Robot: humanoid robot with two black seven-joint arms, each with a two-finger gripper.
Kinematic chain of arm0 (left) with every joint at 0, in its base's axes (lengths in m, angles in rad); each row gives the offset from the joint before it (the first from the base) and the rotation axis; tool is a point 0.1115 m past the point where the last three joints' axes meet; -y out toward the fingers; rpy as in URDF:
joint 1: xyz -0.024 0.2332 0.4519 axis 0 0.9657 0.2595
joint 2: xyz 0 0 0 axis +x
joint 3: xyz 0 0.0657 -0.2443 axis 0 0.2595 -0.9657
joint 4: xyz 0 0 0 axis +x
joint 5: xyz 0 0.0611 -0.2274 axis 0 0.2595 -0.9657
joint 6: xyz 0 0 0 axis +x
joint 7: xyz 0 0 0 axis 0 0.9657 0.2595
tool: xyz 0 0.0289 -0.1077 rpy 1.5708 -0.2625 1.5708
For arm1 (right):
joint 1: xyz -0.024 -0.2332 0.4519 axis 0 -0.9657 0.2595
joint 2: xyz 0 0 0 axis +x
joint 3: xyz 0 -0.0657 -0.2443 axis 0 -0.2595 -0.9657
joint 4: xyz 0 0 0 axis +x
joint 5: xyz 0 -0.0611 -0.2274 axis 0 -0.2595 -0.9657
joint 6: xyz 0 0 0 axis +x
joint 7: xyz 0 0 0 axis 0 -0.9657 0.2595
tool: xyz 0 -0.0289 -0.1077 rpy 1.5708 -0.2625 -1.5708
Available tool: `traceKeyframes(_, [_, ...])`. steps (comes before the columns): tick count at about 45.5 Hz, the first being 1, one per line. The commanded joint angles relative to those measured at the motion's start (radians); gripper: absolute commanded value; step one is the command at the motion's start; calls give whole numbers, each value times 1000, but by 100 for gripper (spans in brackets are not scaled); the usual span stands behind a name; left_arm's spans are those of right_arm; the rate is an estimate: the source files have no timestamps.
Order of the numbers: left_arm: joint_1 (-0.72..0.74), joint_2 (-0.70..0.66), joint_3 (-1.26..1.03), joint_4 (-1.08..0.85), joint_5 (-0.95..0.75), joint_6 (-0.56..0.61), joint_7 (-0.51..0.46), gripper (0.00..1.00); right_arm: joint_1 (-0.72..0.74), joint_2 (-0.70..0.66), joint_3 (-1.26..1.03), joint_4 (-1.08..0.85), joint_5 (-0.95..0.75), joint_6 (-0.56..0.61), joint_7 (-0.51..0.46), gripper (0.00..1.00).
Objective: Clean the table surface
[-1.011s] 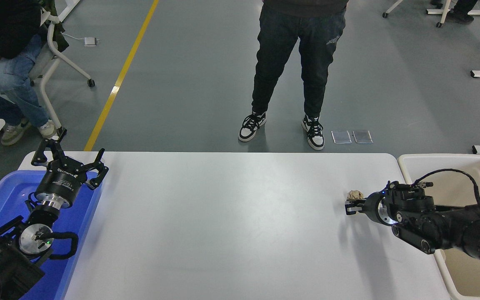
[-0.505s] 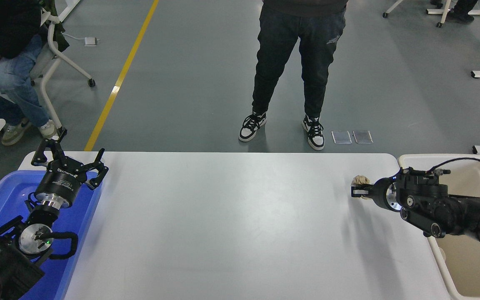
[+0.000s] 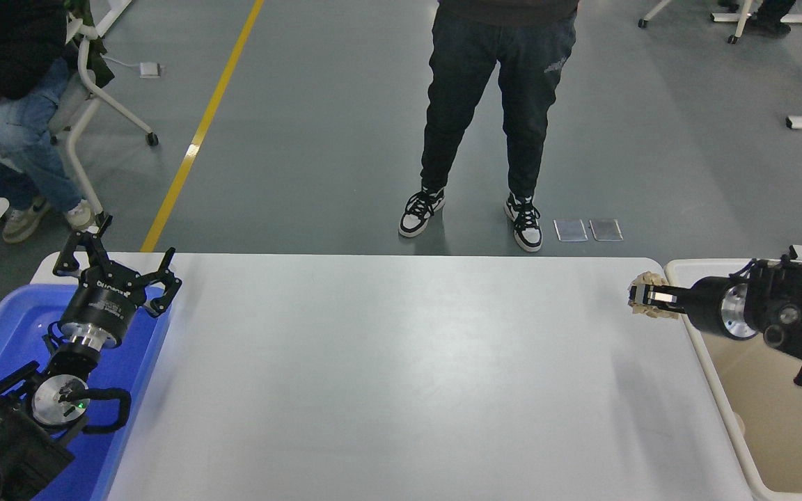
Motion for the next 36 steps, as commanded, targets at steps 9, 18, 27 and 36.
traceKeyframes(9, [1, 0, 0, 0, 0, 0, 0, 100, 104, -312, 94, 292, 2, 130, -3, 0])
traceKeyframes(18, [-1, 0, 0, 0, 0, 0, 0, 100, 160, -389, 106, 367, 2, 172, -3, 0])
traceKeyframes(27, [1, 0, 0, 0, 0, 0, 0, 100, 196, -413, 108, 379, 2, 184, -3, 0])
traceKeyframes(36, [-1, 0, 0, 0, 0, 0, 0, 100, 194, -413, 112, 364, -3, 184, -3, 0])
